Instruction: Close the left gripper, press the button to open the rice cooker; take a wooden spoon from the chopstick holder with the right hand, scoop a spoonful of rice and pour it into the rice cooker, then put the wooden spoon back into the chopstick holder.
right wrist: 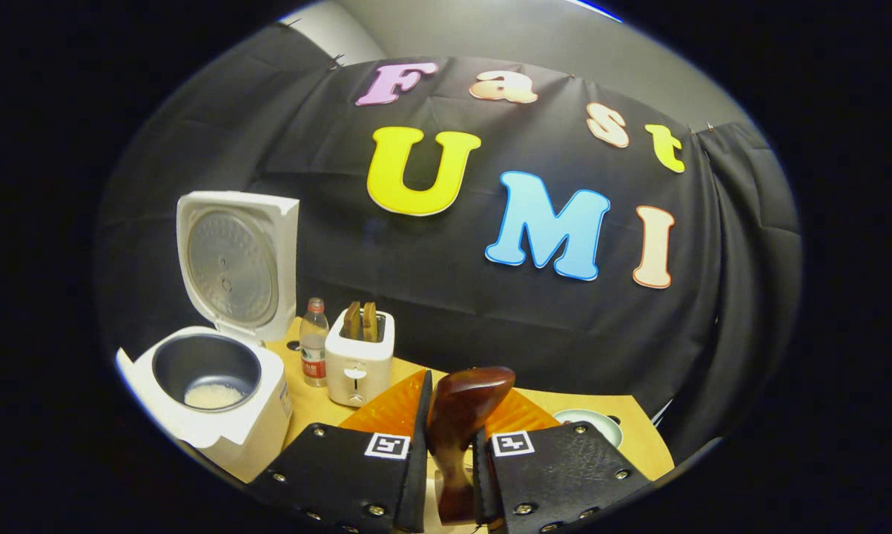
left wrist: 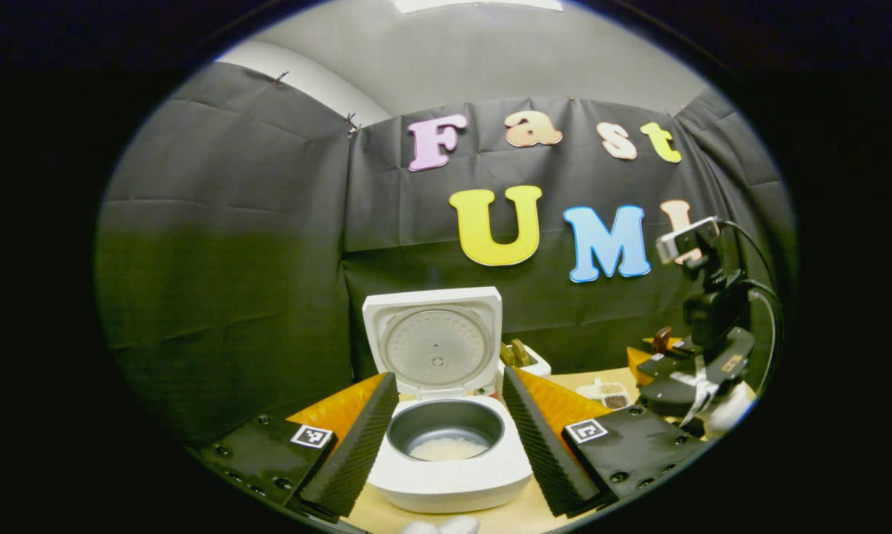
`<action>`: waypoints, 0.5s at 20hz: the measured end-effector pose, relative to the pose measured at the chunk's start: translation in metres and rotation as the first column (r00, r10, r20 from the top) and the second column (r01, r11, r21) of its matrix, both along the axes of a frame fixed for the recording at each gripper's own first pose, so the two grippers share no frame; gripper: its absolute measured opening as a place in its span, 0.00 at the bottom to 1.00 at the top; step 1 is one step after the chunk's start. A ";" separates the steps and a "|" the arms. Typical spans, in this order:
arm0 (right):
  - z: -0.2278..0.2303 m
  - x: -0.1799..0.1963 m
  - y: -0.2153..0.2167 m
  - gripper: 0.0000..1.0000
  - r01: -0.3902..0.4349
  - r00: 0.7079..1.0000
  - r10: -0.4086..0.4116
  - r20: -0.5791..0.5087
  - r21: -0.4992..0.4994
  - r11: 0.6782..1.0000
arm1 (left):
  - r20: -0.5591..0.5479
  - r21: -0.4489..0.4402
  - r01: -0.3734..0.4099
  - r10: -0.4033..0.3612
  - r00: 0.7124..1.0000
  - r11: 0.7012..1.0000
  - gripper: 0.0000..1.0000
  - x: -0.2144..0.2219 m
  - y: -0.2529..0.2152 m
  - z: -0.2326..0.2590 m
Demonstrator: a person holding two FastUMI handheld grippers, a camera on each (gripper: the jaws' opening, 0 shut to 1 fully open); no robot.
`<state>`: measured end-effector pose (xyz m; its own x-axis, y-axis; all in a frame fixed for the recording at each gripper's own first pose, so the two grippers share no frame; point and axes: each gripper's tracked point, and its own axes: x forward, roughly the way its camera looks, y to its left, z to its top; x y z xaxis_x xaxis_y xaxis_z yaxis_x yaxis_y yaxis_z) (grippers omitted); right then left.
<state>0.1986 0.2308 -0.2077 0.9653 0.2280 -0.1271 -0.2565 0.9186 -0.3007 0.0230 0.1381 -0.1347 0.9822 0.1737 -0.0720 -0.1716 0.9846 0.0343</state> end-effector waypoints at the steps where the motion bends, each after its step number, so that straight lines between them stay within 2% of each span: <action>1: -0.011 0.000 0.001 0.26 -0.001 1.000 0.001 0.001 -0.036 0.999 | 0.000 0.003 -0.003 0.003 1.000 1.000 1.00 0.000 0.002 -0.002; 3: -0.033 0.002 0.005 0.26 0.000 1.000 -0.001 -0.012 -0.096 0.995 | -0.006 0.003 -0.004 0.004 1.000 1.000 0.98 0.000 0.004 -0.007; 10: -0.104 -0.002 0.017 0.26 -0.034 0.997 0.014 -0.078 -0.266 0.963 | -0.024 0.003 -0.019 0.019 1.000 1.000 1.00 -0.006 0.015 -0.020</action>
<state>0.1967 0.2475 -0.3114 0.9453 0.1988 -0.2585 -0.3088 0.8006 -0.5135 0.0167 0.1529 -0.1543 0.9766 0.1929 -0.0946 -0.1898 0.9810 0.0410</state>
